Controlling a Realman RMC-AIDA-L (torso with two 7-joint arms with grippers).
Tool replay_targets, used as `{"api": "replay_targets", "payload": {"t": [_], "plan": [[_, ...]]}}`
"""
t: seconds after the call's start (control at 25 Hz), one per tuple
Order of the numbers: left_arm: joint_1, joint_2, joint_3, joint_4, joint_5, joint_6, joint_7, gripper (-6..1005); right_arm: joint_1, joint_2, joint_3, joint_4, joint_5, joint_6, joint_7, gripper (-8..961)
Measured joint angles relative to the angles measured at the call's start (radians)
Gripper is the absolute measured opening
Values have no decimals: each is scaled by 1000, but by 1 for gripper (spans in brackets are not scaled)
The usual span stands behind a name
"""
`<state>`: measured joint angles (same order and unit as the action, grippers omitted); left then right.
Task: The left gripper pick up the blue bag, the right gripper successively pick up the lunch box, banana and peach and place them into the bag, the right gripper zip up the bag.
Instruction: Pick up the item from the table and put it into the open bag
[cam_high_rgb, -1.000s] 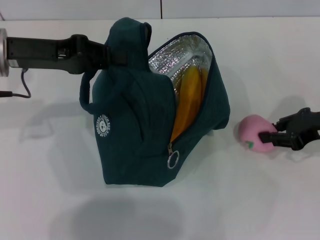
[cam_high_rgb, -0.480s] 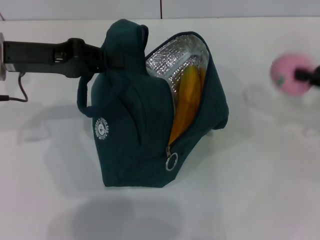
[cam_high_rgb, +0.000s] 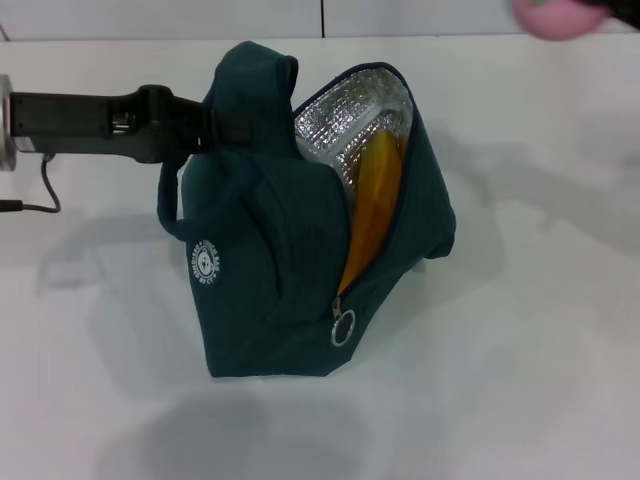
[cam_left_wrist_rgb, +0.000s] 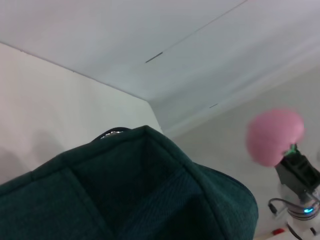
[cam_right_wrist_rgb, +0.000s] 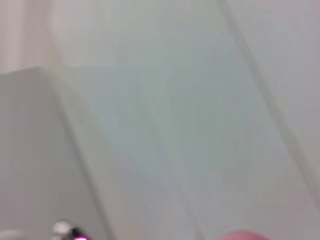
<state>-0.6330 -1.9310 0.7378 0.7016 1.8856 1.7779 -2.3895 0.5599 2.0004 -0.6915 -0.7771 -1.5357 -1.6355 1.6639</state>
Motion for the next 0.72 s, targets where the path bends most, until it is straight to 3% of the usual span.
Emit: {"api": "replay_targets", "payload": {"t": [0.32,0.72], "plan": [[1,7,0,-47,-40,1,26,41,144,13,-233,112,2,41,-12,35],[14,11,0,-59,-45,2,39,37,125,16,-400,128,-2,88,-13,41]]}}
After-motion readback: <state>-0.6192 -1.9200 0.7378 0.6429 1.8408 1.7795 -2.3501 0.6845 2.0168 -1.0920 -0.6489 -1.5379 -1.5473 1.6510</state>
